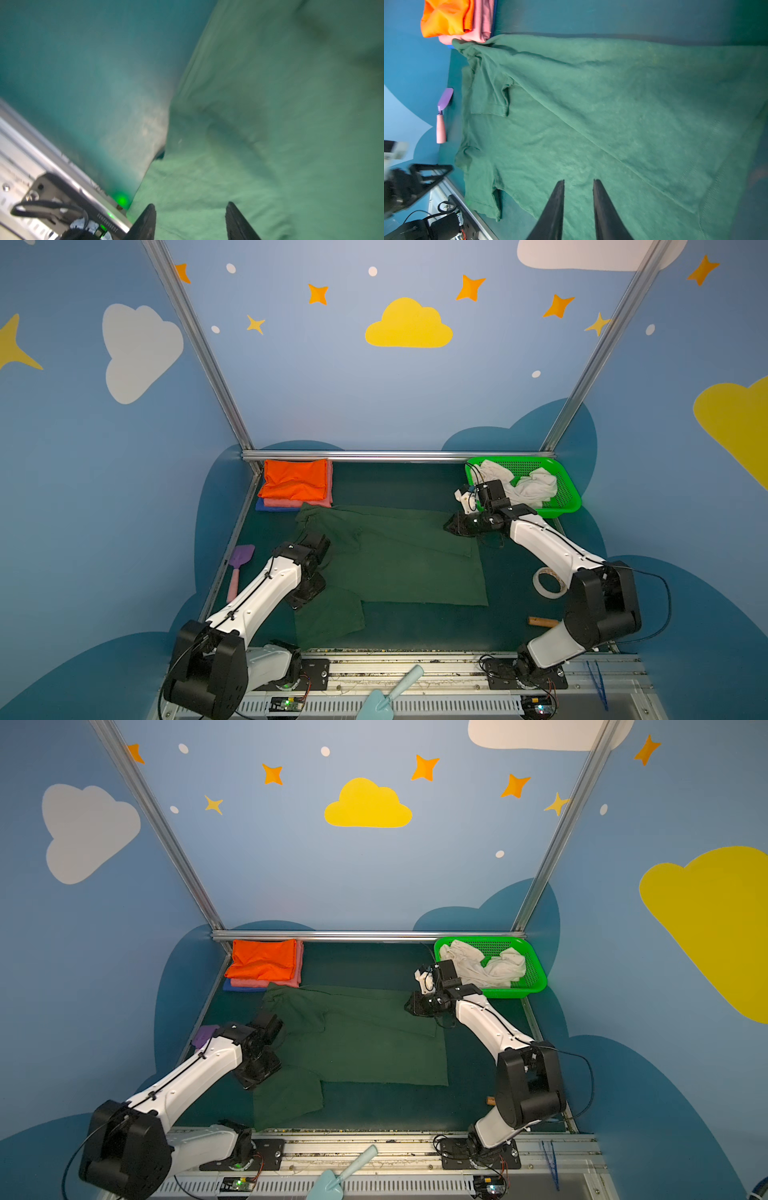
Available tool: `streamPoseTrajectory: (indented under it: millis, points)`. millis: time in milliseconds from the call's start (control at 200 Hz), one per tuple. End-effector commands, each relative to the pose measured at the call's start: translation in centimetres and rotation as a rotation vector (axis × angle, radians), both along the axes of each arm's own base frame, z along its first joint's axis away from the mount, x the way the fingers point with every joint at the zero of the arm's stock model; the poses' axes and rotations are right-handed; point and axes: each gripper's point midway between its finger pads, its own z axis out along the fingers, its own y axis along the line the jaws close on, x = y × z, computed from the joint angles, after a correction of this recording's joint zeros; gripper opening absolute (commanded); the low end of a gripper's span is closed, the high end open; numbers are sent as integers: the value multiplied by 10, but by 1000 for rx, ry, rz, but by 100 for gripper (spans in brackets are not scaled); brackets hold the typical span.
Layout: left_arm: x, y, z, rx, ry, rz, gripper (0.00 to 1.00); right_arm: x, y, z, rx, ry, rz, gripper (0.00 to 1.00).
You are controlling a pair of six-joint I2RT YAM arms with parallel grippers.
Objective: Fold and stack the t-shirts
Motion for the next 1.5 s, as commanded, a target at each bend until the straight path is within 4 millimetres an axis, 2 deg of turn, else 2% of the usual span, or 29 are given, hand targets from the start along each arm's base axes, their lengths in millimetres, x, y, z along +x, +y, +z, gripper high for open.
streamPoseTrajectory:
  millis: [0, 325, 521, 641, 786, 971, 1101, 1212, 1372, 1497]
  points:
    - [-23, 3, -9, 55, 56, 74, 55, 3, 8, 18, 45, -40, 23, 27]
    - [-64, -1, -29, 88, 147, 58, 57, 4, 16, 14, 74, -11, 45, 27]
    - [-71, -7, -31, 55, 140, 55, 57, 1, 17, 16, 73, -8, 46, 27]
    - [-80, -20, -45, -16, 152, 62, 57, -1, 15, 20, 66, -14, 41, 27]
    - [-83, -19, -57, -7, 115, 88, 56, -4, 13, 23, 56, -17, 37, 28]
    - [-70, -19, -65, -3, 44, 101, 43, -10, 10, 27, 41, -18, 37, 27]
    - [-73, -18, -74, 3, 57, 101, 35, -18, 3, 27, 23, -24, 19, 27]
    - [-73, -19, -79, -8, 54, 102, 23, -26, -3, 24, 4, -20, 3, 28]
    - [-67, -18, -71, -11, 1, 101, 5, -36, -10, 16, -13, 2, -10, 28]
    - [-66, -15, -63, -27, -50, 107, 5, -43, -14, 13, -19, 12, -19, 28]
